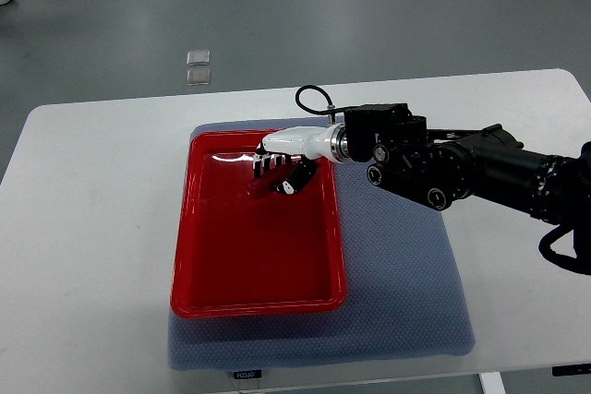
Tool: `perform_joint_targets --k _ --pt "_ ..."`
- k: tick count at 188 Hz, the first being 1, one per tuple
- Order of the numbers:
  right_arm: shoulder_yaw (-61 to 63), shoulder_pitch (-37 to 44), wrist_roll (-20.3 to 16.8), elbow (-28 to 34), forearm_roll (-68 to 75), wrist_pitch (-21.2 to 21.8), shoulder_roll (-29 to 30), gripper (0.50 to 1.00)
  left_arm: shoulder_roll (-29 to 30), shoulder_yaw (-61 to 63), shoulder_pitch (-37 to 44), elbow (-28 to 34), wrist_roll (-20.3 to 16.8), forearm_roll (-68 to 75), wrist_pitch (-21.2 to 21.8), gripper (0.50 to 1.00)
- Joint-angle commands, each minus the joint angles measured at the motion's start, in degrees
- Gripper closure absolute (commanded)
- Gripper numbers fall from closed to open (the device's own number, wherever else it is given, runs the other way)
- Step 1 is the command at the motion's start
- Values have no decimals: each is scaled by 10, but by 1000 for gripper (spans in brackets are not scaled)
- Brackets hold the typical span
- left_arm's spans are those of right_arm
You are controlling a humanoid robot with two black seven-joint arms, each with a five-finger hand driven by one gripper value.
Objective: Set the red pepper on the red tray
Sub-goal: 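Open the right hand to drop the pepper into the tray, raise hand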
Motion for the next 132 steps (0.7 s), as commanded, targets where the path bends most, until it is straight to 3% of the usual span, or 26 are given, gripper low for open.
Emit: perform_joint_targets --k 1,7,8,15,20,30,31,39,48,49,51,74,106,107,132 --pt "0 -8 1 0 0 -9 0 985 0 0 0 -2 0 0 1 500" --pt "0 -8 1 0 0 -9 0 985 0 0 0 -2 0 0 1 500" --pt "0 -11 1 0 0 -11 0 904 0 0 0 -1 0 0 1 500" --pt "0 -12 1 0 0 -12 0 842 0 -1 0 -1 0 0 1 500" --pt "1 -14 2 0 1 -12 0 757 0 -1 1 -1 0 -1 1 500" --pt "1 -14 2 0 1 -12 0 756 0 -1 1 -1 0 -1 1 500" --pt "1 -17 3 0 2 -12 0 663 0 -2 1 -1 0 -1 1 500" --pt "1 -17 3 0 3 -12 0 620 0 -2 1 0 0 0 1 500" --pt "1 -17 3 0 3 -12 0 619 0 -2 1 0 0 0 1 500" --pt "3 -17 3 0 5 -11 0 591 0 -2 1 0 0 0 1 500" --pt "3 -17 3 0 5 -11 0 589 0 -2 1 0 0 0 1 500" --pt "11 -17 4 0 9 -12 0 589 0 -2 1 0 0 0 1 500" --pt "121 -8 5 -1 22 -12 0 589 0 -2 1 0 0 0 1 500" --pt "175 -8 5 1 43 -6 0 589 0 -2 1 0 1 -1 1 500" --pt "280 -22 5 5 131 12 -3 589 0 -2 1 0 0 0 1 500"
